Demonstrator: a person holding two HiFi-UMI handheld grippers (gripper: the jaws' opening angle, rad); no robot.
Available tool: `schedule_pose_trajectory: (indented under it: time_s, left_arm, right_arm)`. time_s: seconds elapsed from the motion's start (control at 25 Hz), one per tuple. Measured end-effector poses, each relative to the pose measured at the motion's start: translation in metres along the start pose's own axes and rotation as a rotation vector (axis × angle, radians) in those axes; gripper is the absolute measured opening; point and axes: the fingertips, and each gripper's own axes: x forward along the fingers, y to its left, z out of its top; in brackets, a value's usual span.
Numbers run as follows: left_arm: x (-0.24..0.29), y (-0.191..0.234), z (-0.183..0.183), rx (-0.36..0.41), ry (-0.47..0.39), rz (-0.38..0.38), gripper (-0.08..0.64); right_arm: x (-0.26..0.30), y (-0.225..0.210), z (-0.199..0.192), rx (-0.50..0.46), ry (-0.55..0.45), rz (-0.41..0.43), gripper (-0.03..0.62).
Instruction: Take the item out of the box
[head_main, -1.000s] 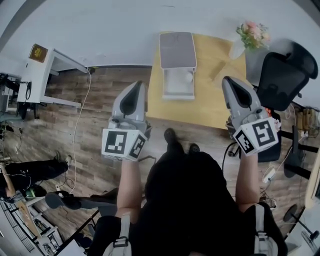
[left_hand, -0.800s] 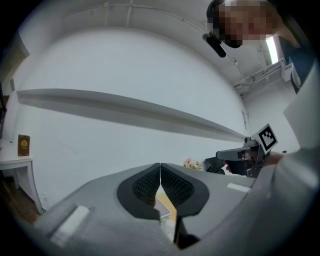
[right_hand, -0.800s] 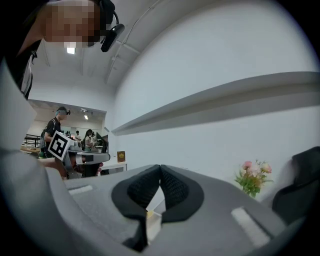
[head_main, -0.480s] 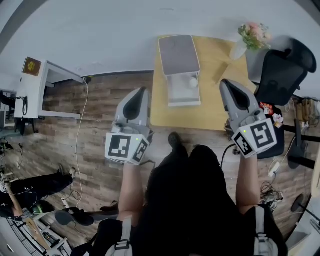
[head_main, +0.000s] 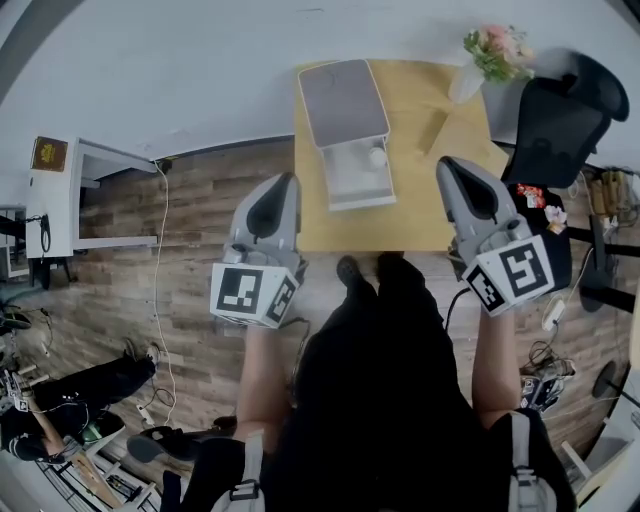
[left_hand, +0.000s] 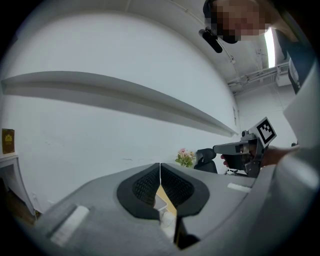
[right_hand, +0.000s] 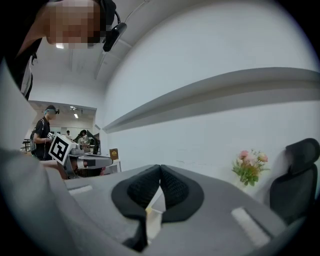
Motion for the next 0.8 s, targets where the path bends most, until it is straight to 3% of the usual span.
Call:
schedule_pose_trajectory:
  time_s: [0.28,0.8]
  left_arm:
    - [0.026,-0.009,0.002,0.007,0.009,-0.001,0.014]
    - [0.074,-0.026,0.007,0.012,0.046,0.041,0.014]
  right_arm:
    - [0.011,-0.025,0.005,0.005,-0.005,0.019,0.003]
    - [0.042,-0.057,0.01,0.005,0.003,0.141,0.003]
